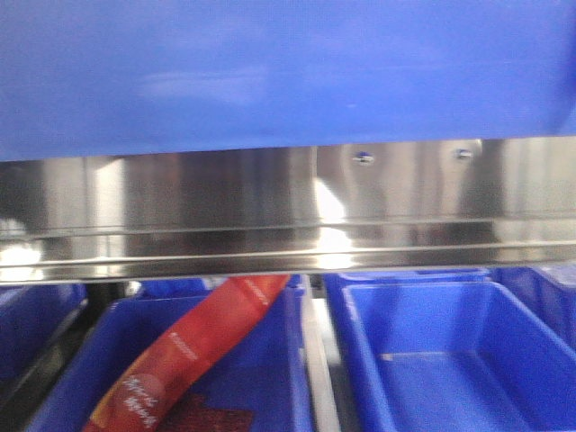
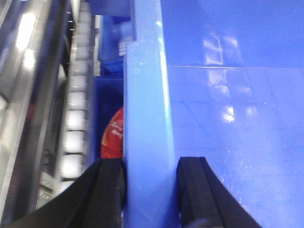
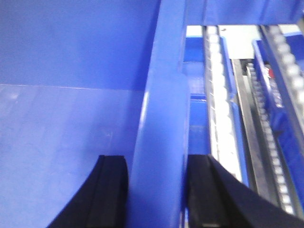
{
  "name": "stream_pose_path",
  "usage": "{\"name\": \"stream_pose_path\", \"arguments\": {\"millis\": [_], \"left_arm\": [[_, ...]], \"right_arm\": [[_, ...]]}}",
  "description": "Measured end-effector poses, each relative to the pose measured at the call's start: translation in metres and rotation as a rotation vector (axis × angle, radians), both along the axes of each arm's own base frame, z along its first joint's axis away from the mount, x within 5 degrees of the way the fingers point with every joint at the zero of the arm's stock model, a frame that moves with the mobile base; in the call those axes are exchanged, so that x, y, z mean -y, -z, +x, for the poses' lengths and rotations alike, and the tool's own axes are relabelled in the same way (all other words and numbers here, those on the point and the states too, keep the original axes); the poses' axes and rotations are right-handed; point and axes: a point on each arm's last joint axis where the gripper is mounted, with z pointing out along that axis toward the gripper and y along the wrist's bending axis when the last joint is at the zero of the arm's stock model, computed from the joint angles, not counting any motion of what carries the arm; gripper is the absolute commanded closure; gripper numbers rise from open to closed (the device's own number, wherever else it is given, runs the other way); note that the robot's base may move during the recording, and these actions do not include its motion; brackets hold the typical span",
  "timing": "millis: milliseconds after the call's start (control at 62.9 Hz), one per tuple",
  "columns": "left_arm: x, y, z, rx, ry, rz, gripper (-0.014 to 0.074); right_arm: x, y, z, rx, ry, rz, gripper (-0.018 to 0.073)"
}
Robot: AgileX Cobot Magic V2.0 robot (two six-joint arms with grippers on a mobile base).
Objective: Move blue bin to conveyor side
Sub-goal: 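Hold the blue bin with both grippers while driving away from the rack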
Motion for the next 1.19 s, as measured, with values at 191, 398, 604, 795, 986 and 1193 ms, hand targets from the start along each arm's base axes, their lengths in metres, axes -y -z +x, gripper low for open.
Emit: {"name": "stream_pose_path", "arguments": {"millis": [191,398,604,795,986,1193], "left_arm": [[-0.0002,0.0,0.0,0.0,-0.001,0.002,0.0615],[-0.0002,0.0,0.0,0.0,-0.001,0.002,0.0615],[-0.0002,0.0,0.0,0.0,-0.001,0.002,0.0615],[-0.0002,0.0,0.0,0.0,-0.001,0.002,0.0615],[-0.0002,0.0,0.0,0.0,-0.001,0.002,0.0615],[0.0,0.0,0.0,0.0,0.0,0.0,0.0615]], "right_arm": [[-0.0001,0.0,0.0,0.0,-0.001,0.002,0.064],[-0.0002,-0.0001,0.0,0.001,-0.001,0.002,0.064],[-0.0002,-0.0001,0.0,0.001,-0.001,0.002,0.064],[-0.0002,-0.0001,0.0,0.001,-0.001,0.002,0.064],[-0.0002,-0.0001,0.0,0.001,-0.001,0.002,0.064],[-0.0002,-0.0001,0.0,0.001,-0.001,0.002,0.064]]}}
